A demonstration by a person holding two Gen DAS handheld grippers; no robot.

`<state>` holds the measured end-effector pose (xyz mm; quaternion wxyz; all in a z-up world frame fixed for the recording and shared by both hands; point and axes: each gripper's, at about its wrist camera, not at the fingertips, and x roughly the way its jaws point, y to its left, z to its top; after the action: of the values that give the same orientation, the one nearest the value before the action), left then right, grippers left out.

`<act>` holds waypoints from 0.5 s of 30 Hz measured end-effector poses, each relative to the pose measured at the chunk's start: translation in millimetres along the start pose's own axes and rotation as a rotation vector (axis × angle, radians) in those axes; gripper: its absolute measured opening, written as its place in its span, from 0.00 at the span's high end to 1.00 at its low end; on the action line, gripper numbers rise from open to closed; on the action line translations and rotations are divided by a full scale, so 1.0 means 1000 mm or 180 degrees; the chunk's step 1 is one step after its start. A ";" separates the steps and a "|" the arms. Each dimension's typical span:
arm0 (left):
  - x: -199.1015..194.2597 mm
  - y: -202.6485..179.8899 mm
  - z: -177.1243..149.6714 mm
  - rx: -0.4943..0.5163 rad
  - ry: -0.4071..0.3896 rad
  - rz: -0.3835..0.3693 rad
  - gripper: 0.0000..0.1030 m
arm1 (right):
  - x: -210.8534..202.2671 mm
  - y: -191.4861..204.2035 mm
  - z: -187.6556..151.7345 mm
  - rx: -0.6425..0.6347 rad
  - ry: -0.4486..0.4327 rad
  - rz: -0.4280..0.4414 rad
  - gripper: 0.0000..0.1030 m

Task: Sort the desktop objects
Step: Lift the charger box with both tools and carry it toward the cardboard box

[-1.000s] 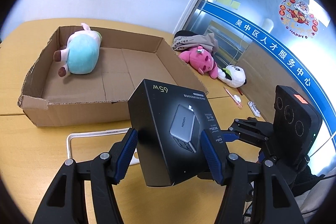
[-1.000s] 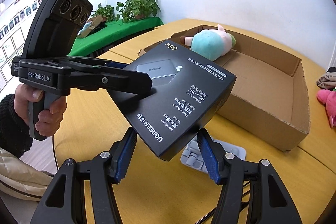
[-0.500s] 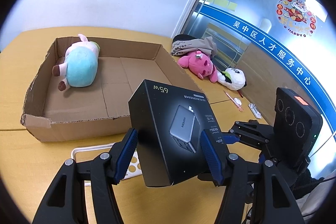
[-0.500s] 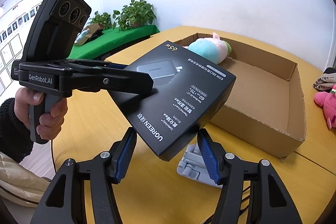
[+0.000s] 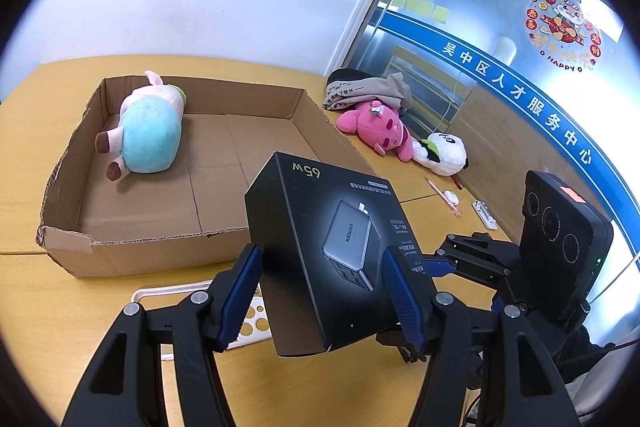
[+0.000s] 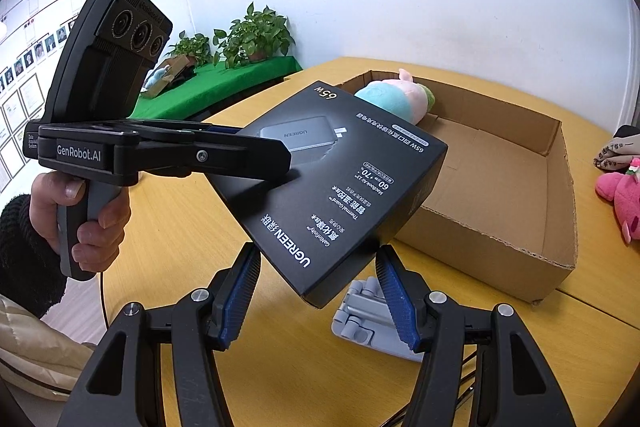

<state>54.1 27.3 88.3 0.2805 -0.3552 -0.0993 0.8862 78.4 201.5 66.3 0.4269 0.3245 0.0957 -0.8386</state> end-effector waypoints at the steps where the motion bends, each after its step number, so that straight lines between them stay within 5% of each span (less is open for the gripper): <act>1: 0.000 0.000 0.000 -0.0003 0.0003 0.0002 0.40 | 0.000 0.000 0.000 0.0003 0.0000 0.0000 0.37; 15: 0.001 0.002 -0.005 -0.0011 0.0019 0.0076 0.40 | 0.005 0.005 -0.002 0.0039 0.0091 0.0050 0.37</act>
<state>56.2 26.2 83.3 0.2696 -0.3595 -0.0958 0.8882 81.0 196.4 62.0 0.4300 0.3399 0.0940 -0.8311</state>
